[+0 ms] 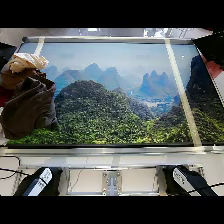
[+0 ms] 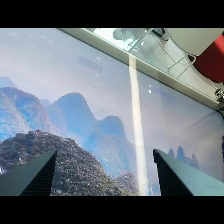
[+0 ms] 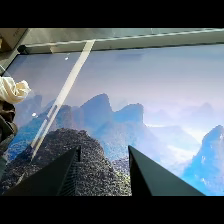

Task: Fold the shirts.

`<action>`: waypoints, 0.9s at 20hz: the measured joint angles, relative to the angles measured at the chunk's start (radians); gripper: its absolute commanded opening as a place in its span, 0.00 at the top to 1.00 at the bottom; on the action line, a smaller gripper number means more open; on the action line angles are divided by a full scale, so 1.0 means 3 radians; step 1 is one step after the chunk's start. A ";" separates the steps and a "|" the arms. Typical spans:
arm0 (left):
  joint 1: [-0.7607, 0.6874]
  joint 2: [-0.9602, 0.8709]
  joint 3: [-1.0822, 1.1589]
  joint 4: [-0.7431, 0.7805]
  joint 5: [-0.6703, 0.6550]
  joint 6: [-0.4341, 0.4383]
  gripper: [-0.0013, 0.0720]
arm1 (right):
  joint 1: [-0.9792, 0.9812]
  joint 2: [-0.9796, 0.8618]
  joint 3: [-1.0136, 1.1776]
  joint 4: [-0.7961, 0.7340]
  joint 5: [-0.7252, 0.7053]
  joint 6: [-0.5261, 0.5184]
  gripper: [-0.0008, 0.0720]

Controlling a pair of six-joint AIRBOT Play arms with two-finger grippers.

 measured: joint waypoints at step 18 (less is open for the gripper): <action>-0.0006 -0.0033 -0.0001 -0.0013 0.0015 -0.0011 0.02 | 0.0000 0.0000 0.0000 -0.0001 0.0001 -0.0001 0.52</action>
